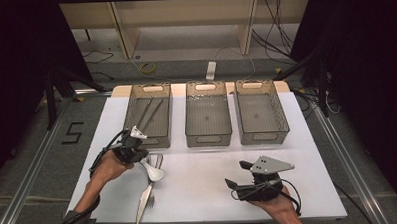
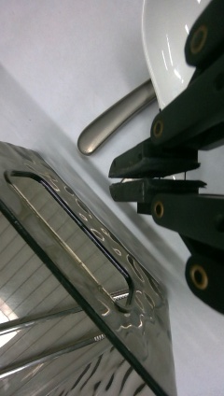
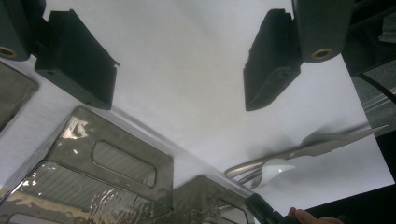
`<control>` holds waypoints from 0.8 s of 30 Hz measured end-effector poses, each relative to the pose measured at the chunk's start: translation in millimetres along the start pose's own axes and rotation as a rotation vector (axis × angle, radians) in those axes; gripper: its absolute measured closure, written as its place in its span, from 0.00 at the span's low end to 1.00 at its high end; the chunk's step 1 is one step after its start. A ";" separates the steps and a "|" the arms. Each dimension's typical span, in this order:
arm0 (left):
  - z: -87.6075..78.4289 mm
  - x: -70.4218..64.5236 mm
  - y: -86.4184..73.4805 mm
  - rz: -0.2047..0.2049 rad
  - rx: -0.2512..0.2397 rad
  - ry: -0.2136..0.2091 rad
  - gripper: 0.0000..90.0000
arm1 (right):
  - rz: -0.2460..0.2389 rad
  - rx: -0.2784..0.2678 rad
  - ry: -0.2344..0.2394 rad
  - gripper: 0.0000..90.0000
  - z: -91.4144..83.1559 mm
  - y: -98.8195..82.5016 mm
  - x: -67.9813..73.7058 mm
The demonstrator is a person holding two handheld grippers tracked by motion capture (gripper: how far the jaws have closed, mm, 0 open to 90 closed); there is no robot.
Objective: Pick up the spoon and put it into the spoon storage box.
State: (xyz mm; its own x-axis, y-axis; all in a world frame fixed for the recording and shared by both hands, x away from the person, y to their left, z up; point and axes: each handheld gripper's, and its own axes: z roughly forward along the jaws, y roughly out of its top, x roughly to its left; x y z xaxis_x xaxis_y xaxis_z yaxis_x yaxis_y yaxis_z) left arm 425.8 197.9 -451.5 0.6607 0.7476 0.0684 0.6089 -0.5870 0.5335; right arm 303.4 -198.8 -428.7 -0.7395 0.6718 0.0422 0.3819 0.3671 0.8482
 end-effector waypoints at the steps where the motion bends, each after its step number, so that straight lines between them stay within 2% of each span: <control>1: 1.0 0.1 0.0 -0.002 0.001 -0.003 0.97 | 0.000 0.000 0.000 0.29 -0.2 -0.1 0.0; 6: 5.9 0.2 -0.8 0.003 0.034 -0.007 0.98 | -0.001 -0.003 0.000 0.30 -1.5 0.1 -0.4; 10: 8.7 -0.4 -1.5 0.001 0.041 -0.011 0.98 | -0.001 0.001 0.000 0.30 0.0 -0.2 -0.4; 13: 10.6 -0.6 -1.6 0.018 0.057 -0.007 0.98 | -0.009 0.005 -0.002 0.30 -0.5 -0.5 0.2; 18: 12.1 -0.6 -3.5 0.015 0.071 -0.019 0.98 | -0.010 0.011 -0.002 0.30 -0.5 -0.4 1.1; 24: 10.2 -3.9 -9.4 0.017 0.146 -0.022 0.98 | -0.017 0.012 -0.008 0.30 0.1 -0.5 1.6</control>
State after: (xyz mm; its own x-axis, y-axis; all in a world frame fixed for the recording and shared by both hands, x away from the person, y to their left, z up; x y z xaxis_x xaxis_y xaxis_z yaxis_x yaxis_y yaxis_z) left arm 422.0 197.3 -465.3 0.6800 0.7310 0.0566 0.6541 -0.6397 0.4036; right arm 302.1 -197.9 -429.1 -0.7418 0.6702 0.0236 0.3759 0.3864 0.8422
